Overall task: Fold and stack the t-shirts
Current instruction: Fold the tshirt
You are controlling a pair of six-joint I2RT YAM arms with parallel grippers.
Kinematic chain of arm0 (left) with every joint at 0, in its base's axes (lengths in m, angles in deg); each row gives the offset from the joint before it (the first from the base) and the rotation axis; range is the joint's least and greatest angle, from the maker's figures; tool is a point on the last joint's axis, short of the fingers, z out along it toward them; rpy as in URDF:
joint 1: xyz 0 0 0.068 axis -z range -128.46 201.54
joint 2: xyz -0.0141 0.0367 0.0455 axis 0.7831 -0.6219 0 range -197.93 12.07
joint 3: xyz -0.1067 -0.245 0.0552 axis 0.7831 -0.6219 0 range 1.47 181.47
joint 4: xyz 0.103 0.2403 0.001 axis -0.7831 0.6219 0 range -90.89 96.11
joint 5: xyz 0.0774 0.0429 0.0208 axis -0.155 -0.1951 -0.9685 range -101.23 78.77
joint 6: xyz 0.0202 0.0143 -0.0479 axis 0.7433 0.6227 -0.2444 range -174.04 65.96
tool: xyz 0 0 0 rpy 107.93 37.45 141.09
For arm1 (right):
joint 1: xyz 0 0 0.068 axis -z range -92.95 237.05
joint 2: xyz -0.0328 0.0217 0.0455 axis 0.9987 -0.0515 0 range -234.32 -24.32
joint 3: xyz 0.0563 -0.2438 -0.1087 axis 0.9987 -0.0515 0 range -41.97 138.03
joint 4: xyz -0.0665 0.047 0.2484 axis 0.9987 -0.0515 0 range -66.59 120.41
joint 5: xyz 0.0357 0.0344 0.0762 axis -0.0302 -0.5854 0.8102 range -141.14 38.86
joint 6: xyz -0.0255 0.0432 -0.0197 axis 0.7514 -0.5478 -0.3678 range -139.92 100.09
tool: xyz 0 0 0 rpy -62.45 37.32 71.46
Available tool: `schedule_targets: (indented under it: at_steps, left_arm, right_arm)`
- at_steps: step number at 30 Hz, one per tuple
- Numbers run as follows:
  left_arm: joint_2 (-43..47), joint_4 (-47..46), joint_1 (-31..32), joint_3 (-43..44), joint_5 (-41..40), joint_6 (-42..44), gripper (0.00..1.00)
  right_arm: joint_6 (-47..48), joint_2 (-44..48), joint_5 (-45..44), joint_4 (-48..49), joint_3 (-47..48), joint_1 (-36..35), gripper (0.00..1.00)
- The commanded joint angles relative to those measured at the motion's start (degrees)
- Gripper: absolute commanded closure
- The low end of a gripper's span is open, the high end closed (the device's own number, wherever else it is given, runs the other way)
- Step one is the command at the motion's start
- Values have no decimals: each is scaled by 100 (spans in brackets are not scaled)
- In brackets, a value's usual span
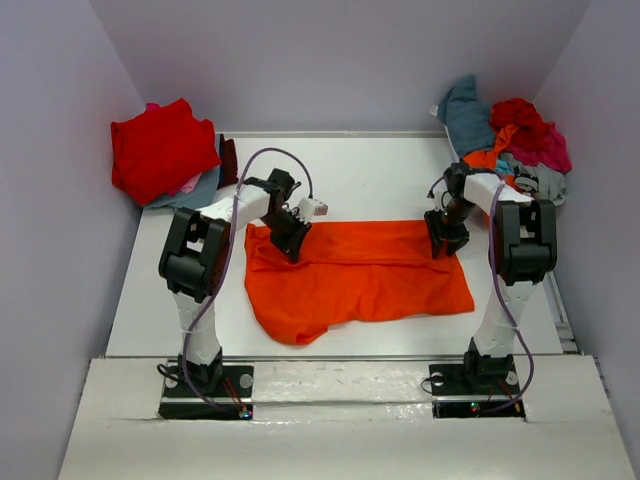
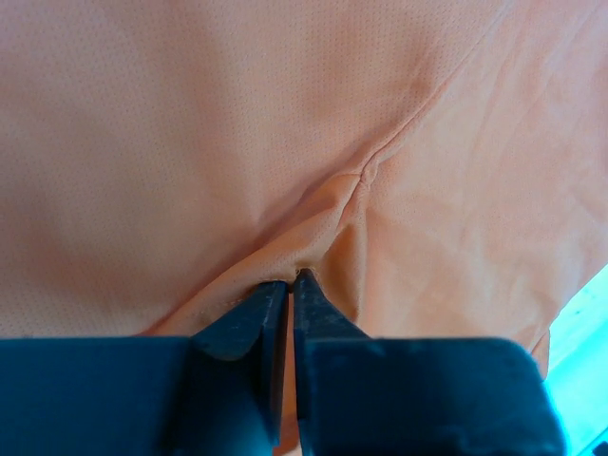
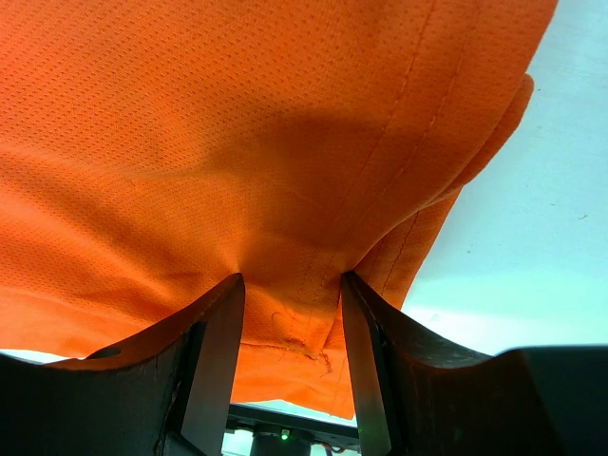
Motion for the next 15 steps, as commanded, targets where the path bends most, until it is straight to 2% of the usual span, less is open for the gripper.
schedule_targets:
  at_steps: [1, 15]
  left_arm:
    - [321, 111, -11, 112, -66, 38, 92]
    - [1297, 524, 147, -196, -840, 204, 94]
  right_arm:
    - [129, -54, -147, 83, -96, -6, 49]
    - [138, -80, -112, 118, -104, -6, 49]
